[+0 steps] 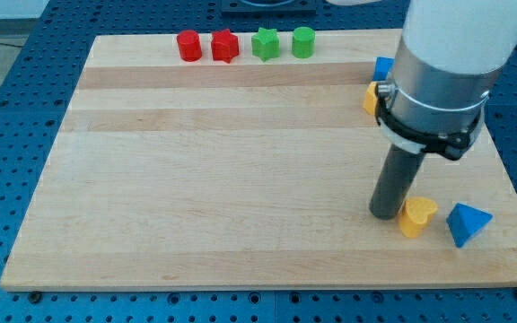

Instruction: Move the yellow heart slightly near to the blue triangle

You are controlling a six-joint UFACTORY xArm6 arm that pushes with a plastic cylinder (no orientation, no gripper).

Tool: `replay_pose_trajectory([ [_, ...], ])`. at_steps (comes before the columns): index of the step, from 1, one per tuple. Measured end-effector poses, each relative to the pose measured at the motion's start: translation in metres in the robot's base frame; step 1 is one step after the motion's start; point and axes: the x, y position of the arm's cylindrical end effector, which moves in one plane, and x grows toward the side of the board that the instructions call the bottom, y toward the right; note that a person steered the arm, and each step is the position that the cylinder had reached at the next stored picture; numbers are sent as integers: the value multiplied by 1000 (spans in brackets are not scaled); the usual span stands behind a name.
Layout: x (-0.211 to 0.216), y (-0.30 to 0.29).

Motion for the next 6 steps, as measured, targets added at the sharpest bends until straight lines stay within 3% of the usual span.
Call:
replay_pose_trajectory([
  [6, 0, 24],
])
